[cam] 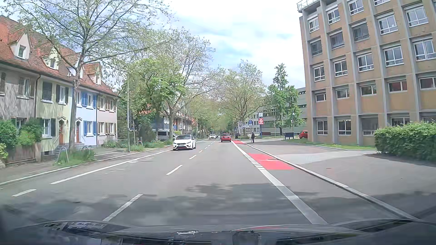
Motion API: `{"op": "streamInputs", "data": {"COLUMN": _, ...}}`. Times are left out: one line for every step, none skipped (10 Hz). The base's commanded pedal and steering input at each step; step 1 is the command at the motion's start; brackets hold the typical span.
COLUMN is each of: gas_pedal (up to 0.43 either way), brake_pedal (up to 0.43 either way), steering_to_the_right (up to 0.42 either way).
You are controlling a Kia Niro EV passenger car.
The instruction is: Follow the waypoints while adhering to traffic rules and regulations
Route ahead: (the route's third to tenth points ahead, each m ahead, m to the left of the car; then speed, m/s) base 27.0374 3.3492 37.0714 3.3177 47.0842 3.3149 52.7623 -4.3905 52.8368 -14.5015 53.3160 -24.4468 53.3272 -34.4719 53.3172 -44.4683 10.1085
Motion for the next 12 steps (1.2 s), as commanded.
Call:
{"op": "streamInputs", "data": {"gas_pedal": 0.0, "brake_pedal": 0.0, "steering_to_the_right": -0.003}}
{"op": "streamInputs", "data": {"gas_pedal": 0.0, "brake_pedal": 0.0, "steering_to_the_right": -0.003}}
{"op": "streamInputs", "data": {"gas_pedal": 0.0, "brake_pedal": 0.012, "steering_to_the_right": -0.003}}
{"op": "streamInputs", "data": {"gas_pedal": 0.0, "brake_pedal": 0.024, "steering_to_the_right": -0.003}}
{"op": "streamInputs", "data": {"gas_pedal": 0.0, "brake_pedal": 0.024, "steering_to_the_right": -0.003}}
{"op": "streamInputs", "data": {"gas_pedal": 0.0, "brake_pedal": 0.024, "steering_to_the_right": -0.003}}
{"op": "streamInputs", "data": {"gas_pedal": 0.0, "brake_pedal": 0.018, "steering_to_the_right": -0.003}}
{"op": "streamInputs", "data": {"gas_pedal": 0.0, "brake_pedal": 0.024, "steering_to_the_right": -0.003}}
{"op": "streamInputs", "data": {"gas_pedal": 0.0, "brake_pedal": 0.03, "steering_to_the_right": -0.003}}
{"op": "streamInputs", "data": {"gas_pedal": 0.0, "brake_pedal": 0.055, "steering_to_the_right": -0.003}}
{"op": "streamInputs", "data": {"gas_pedal": 0.0, "brake_pedal": 0.079, "steering_to_the_right": -0.003}}
{"op": "streamInputs", "data": {"gas_pedal": 0.0, "brake_pedal": 0.11, "steering_to_the_right": -0.002}}
